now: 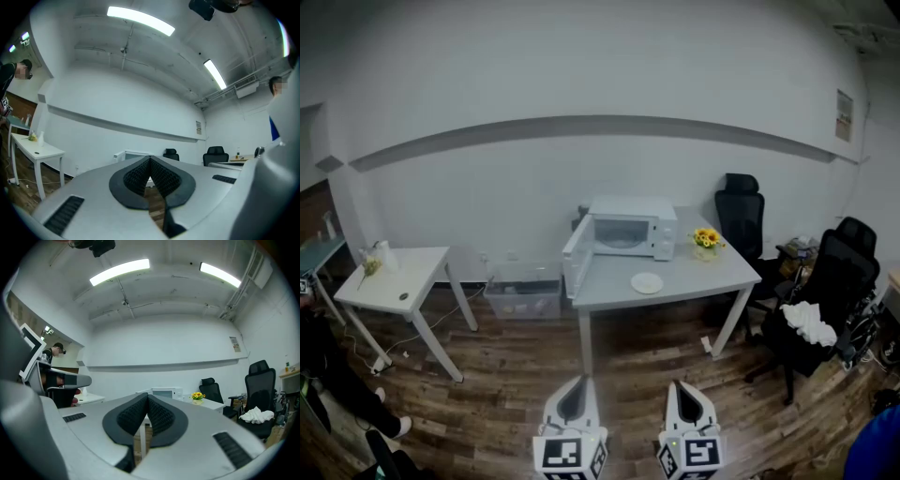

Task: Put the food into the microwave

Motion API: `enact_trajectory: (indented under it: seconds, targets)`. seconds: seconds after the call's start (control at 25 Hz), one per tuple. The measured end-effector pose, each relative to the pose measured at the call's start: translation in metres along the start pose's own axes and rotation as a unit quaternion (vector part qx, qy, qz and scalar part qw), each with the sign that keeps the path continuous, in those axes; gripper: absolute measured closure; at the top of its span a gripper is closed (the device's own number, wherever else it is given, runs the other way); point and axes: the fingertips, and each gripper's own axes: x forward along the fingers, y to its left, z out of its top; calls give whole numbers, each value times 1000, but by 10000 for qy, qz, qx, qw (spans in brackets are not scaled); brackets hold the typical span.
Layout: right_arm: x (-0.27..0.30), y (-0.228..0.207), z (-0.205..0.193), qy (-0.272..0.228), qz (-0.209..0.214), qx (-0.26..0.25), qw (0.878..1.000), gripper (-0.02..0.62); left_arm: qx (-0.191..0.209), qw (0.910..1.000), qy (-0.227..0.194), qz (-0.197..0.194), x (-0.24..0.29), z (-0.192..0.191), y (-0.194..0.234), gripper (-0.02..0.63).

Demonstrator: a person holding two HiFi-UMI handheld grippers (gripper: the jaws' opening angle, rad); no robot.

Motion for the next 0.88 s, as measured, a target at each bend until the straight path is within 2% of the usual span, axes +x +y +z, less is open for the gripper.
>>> enact_trajectory:
  seconds: [0.24, 0.52, 0.64, 0.88]
  targets:
    - [12, 8, -4, -119, -57, 80, 9999, 581, 12, 9999, 118, -26, 9, -7, 16, 597]
    - [33, 10, -6, -170, -440, 46, 9989, 572, 3, 9996, 205, -202, 29, -12, 37, 597]
    - [41, 6, -10, -138, -552, -49, 9984, 572, -46, 9992, 327, -226, 42, -17, 44, 597]
    - [63, -14, -16, -175, -696, -11, 9974, 575, -27, 9991, 302, -299, 72, -29, 49, 597]
